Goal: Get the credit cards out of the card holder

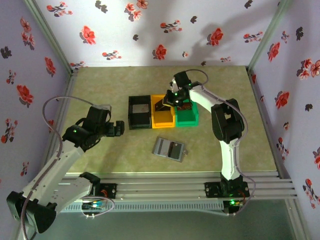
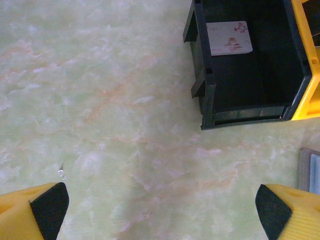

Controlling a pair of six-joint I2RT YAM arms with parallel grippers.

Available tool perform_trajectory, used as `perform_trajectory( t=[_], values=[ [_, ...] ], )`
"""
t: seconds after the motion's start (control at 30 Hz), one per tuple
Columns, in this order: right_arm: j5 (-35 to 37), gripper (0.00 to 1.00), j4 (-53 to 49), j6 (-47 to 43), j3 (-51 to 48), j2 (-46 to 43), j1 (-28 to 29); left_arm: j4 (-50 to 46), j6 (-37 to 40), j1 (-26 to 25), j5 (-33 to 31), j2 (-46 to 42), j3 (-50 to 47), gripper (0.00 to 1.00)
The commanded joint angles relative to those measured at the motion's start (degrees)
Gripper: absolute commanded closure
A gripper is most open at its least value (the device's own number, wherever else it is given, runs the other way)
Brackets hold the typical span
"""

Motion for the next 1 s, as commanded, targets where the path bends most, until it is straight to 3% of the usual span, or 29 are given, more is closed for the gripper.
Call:
perform_trajectory(
  t=[0.0, 0.37, 0.97],
  values=[
    [1.1, 0.90, -2.0, -1.4, 1.7, 0.6, -0.7, 0.4, 1.0, 0.5, -1.3, 0.2, -0.3, 0.00],
    [1.8, 0.78, -3.3, -1.2, 3.1, 0.1, -0.8, 0.2, 1.0, 0.5, -1.3, 0.5, -0.3, 0.00],
    [3.2, 0.72, -7.1, -1.7, 7.7, -2.2, -1.4, 0.1, 1.0, 0.5, -1.3, 0.5, -0.3, 0.00]
  ],
)
